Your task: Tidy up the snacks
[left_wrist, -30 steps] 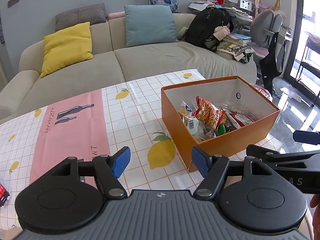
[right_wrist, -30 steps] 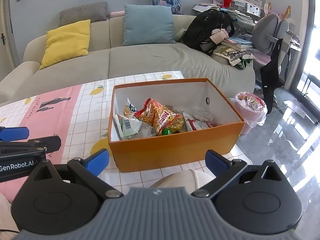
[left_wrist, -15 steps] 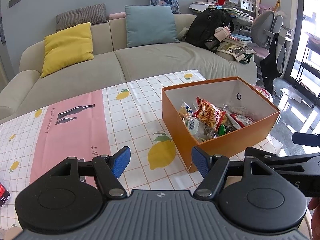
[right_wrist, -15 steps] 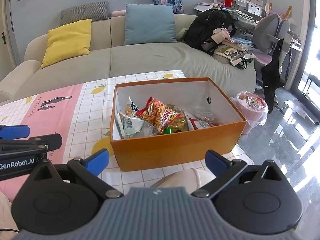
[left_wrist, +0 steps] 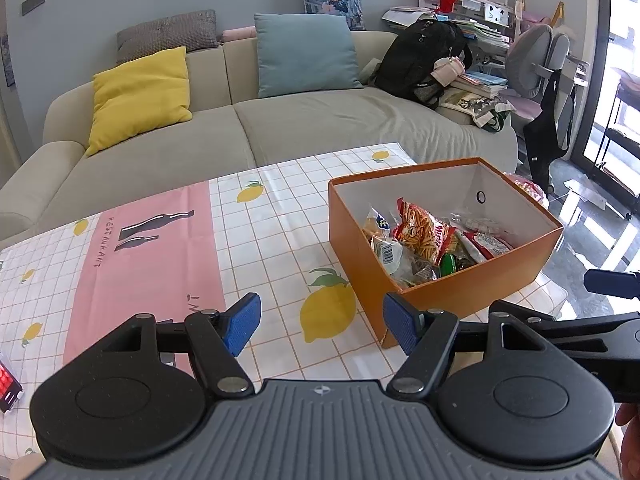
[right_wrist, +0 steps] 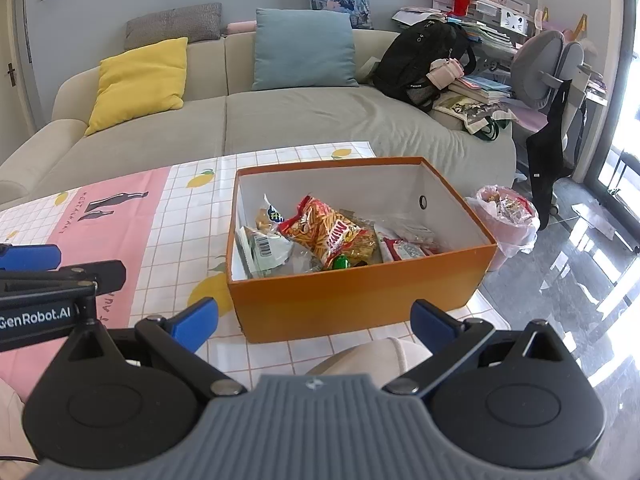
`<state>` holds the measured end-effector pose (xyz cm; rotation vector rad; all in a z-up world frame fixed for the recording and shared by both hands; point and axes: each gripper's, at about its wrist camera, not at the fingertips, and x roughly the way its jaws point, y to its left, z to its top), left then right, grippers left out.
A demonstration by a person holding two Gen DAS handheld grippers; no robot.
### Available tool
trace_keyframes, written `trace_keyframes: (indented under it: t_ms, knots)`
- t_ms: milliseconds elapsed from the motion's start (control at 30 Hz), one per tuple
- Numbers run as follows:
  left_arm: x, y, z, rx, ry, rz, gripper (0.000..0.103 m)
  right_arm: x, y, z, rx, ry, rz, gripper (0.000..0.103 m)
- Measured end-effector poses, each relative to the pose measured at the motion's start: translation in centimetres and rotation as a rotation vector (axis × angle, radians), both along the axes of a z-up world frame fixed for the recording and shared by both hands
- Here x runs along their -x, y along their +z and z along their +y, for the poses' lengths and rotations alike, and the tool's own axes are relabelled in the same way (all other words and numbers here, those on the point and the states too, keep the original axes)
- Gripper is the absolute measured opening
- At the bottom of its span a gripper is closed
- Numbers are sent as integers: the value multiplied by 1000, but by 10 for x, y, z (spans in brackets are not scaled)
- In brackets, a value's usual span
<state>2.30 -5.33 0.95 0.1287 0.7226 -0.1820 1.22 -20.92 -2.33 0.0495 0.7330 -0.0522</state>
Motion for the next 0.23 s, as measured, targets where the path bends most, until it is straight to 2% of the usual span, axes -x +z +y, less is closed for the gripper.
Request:
trace_keyframes:
  t_ms: [233]
  knots:
    - [0, 0, 2, 5, 8, -3, 82, -1, -1, 2, -1, 4, 8, 100]
